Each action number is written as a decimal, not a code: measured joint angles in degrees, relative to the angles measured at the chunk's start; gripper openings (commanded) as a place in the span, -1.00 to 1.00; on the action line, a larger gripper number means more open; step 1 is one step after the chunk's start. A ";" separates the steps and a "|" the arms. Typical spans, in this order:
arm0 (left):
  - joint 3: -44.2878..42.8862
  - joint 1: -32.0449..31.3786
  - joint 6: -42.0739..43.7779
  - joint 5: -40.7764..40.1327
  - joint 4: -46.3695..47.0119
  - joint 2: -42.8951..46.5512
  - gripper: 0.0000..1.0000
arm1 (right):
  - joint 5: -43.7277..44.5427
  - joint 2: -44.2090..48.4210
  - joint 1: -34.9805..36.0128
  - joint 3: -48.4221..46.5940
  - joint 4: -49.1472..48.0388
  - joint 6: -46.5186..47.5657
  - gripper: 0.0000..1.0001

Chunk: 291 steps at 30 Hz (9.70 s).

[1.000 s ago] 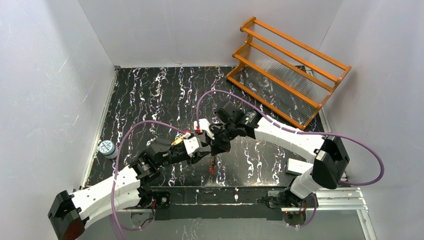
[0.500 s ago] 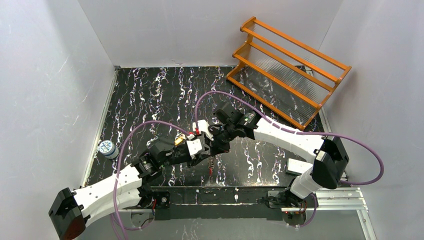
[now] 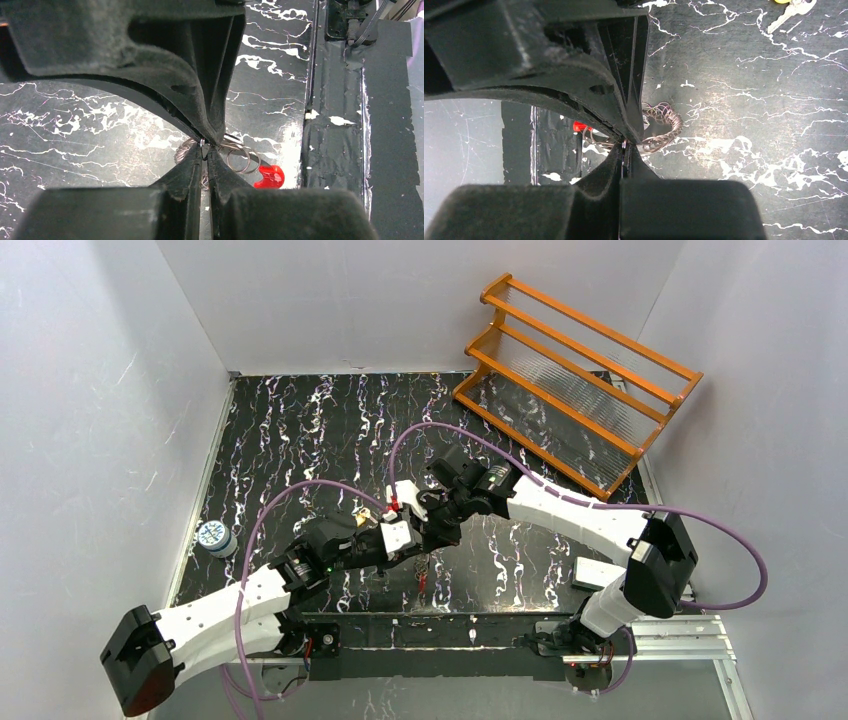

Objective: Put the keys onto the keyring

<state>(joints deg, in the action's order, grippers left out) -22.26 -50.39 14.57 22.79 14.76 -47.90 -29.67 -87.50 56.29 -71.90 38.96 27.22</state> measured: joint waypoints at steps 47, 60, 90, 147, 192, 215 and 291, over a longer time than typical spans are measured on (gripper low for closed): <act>13.42 0.00 -14.16 -3.61 25.97 17.14 -1.00 | -26.82 20.20 -10.38 23.04 -48.46 -17.99 -0.10; 13.42 0.00 -14.16 -3.19 26.53 16.57 -1.00 | -27.43 16.09 -10.38 23.04 -48.52 -18.21 -0.48; 1.70 0.02 -5.53 -8.70 3.65 15.45 -0.34 | -17.73 9.73 -9.40 7.74 -20.06 -5.68 -0.97; 12.59 0.02 -11.67 -9.70 12.26 23.30 -1.00 | -20.81 12.85 -12.17 12.07 -30.62 -18.88 0.11; 15.47 0.02 -14.36 -8.76 23.80 22.86 -1.00 | -19.69 8.72 -7.80 10.49 -29.62 -20.81 -0.58; 15.47 0.02 -14.36 -8.66 23.85 21.84 -1.00 | -18.82 9.92 -7.80 10.49 -28.00 -19.52 -0.97; 15.47 0.02 -14.38 -8.52 24.20 21.46 -1.00 | -21.79 11.63 -7.87 20.37 -46.62 -21.99 -0.97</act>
<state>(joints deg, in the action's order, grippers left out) -6.79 -50.37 0.19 14.26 38.96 -26.44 -51.46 -75.88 48.42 -51.53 -7.66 5.23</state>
